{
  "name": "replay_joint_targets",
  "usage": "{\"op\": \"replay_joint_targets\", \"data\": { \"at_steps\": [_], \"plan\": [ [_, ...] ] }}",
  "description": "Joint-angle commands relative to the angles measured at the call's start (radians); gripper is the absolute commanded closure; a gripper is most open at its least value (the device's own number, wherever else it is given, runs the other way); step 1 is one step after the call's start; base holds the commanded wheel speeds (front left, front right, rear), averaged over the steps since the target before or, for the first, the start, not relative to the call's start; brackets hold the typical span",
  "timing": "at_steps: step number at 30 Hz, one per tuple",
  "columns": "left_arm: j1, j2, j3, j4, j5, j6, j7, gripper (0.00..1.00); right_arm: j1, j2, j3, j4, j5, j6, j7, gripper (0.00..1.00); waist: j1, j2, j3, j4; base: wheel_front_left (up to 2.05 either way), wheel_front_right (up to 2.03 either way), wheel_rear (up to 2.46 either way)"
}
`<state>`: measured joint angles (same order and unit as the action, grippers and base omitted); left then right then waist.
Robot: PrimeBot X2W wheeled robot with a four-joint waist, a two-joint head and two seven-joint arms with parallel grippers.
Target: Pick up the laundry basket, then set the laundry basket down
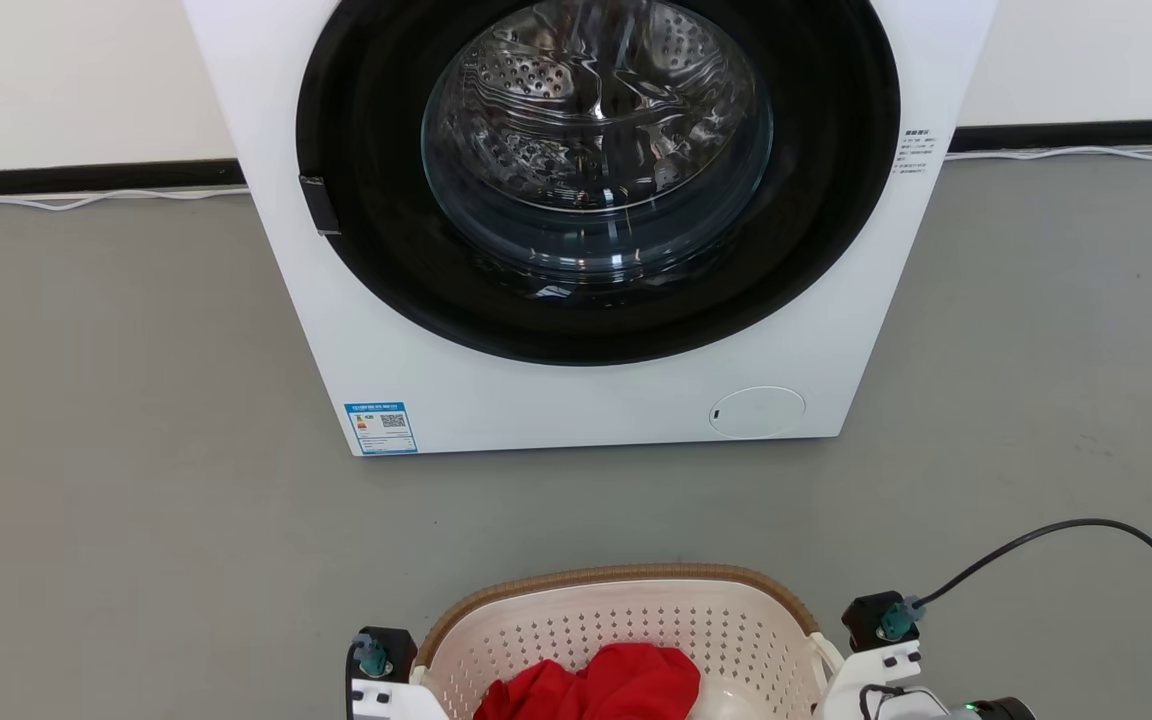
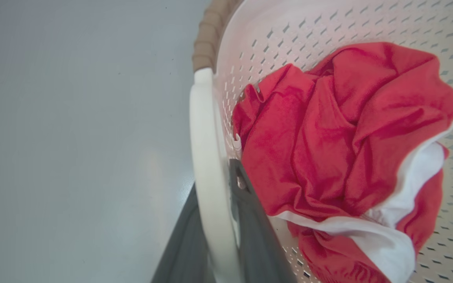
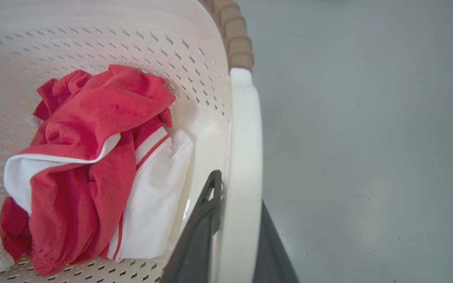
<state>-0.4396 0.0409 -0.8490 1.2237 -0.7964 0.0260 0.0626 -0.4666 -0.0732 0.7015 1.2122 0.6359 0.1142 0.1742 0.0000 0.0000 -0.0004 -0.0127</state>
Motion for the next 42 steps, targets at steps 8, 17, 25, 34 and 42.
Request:
{"op": "replay_joint_targets", "data": {
  "at_steps": [8, 17, 25, 34, 42],
  "plan": [
    [-0.061, 0.009, -0.001, -0.01, -0.02, -0.003, -0.021, 1.0, -0.022, 0.023, 0.036, -0.017, 0.016, 0.017, -0.026, 1.0, 0.0, 0.0, 0.02, 0.003, 0.0, 0.0, 0.0],
    [-0.15, 0.01, 0.008, 0.008, -0.026, 0.001, -0.053, 1.0, -0.096, 0.023, 0.037, -0.018, 0.017, 0.017, -0.065, 1.0, 0.0, 0.0, 0.124, 0.002, 0.0, 0.0, 0.0],
    [-0.278, 0.036, 0.028, 0.018, -0.031, 0.001, -0.091, 1.0, -0.216, 0.023, 0.02, 0.007, 0.001, 0.017, -0.143, 1.0, 0.0, 0.0, 0.284, 0.006, 0.0, 0.0, 0.0],
    [-0.434, 0.049, 0.053, 0.013, -0.035, 0.014, -0.169, 1.0, -0.376, 0.023, -0.017, 0.055, -0.049, 0.017, -0.249, 1.0, 0.0, 0.0, 0.502, 0.025, 0.0, 0.0, 0.0],
    [-0.577, 0.05, 0.061, 0.009, -0.027, 0.012, -0.231, 1.0, -0.517, 0.017, -0.09, 0.077, -0.148, 0.017, -0.33, 1.0, 0.0, 0.0, 0.694, 0.044, 0.0, 0.0, 0.0]
  ]
}}
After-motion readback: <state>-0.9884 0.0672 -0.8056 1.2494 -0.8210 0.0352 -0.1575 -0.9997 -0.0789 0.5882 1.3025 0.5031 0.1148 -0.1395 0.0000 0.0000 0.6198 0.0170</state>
